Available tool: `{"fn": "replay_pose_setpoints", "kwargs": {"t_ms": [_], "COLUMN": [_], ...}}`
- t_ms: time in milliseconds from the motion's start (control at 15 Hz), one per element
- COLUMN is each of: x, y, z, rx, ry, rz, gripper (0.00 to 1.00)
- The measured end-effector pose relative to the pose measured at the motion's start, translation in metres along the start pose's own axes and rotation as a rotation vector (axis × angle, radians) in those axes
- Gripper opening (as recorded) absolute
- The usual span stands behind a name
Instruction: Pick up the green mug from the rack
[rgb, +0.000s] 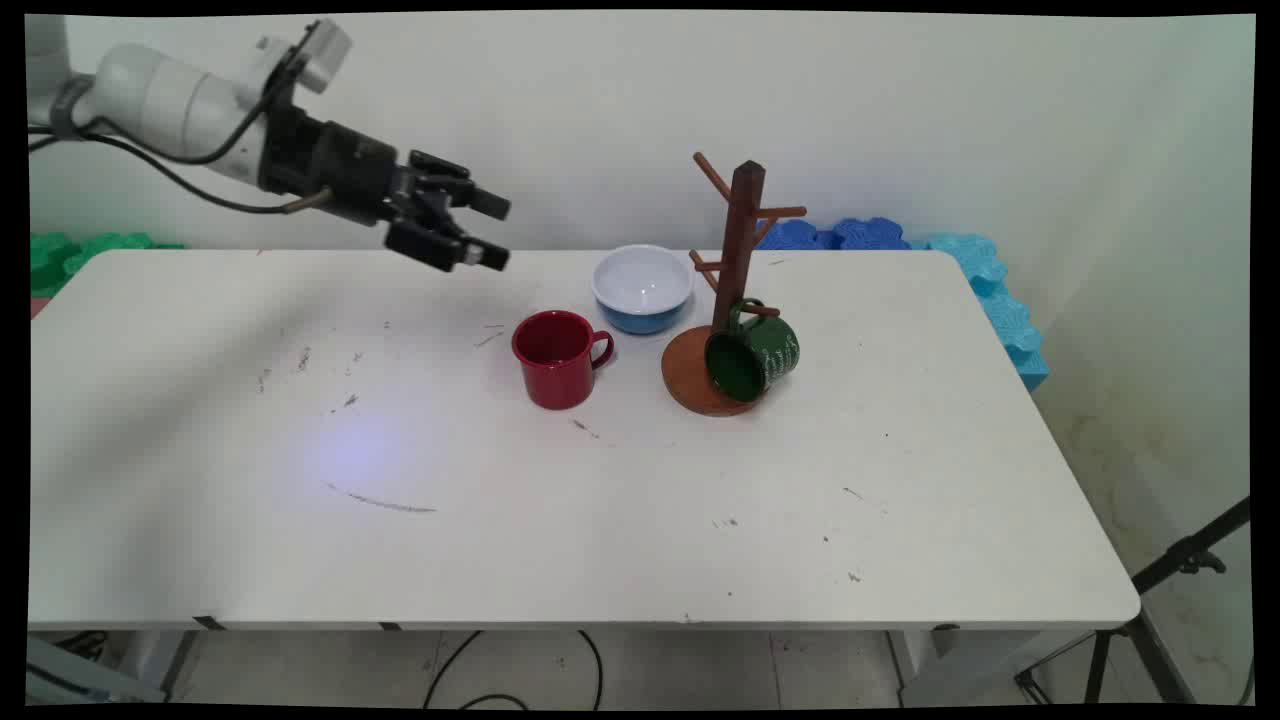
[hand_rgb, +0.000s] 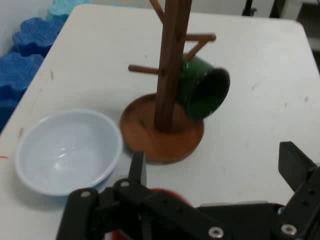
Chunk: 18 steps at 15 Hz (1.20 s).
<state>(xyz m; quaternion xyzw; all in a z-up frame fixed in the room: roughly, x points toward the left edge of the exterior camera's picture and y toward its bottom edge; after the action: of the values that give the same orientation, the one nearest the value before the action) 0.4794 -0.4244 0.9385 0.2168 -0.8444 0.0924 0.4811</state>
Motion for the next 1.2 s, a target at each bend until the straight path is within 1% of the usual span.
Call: {"fn": "replay_pose_setpoints", "kwargs": {"t_ms": [200, 333, 533, 800, 1000, 1200], "x": [0.018, 0.031, 0.044, 0.052, 0.057, 0.057], "y": [0.021, 0.036, 0.055, 0.075, 0.094, 0.11], "z": [0.025, 0.044, 0.069, 0.094, 0.119, 0.144], "rx": [0.013, 0.026, 0.04, 0.046, 0.05, 0.067], "ry": [0.001, -0.009, -0.03, -0.058, -0.087, -0.098], "rz": [-0.127, -0.209, -0.301, -0.368, -0.426, -0.466], "gripper": [1.0, 1.0, 1.0, 1.0, 1.0, 1.0]}}
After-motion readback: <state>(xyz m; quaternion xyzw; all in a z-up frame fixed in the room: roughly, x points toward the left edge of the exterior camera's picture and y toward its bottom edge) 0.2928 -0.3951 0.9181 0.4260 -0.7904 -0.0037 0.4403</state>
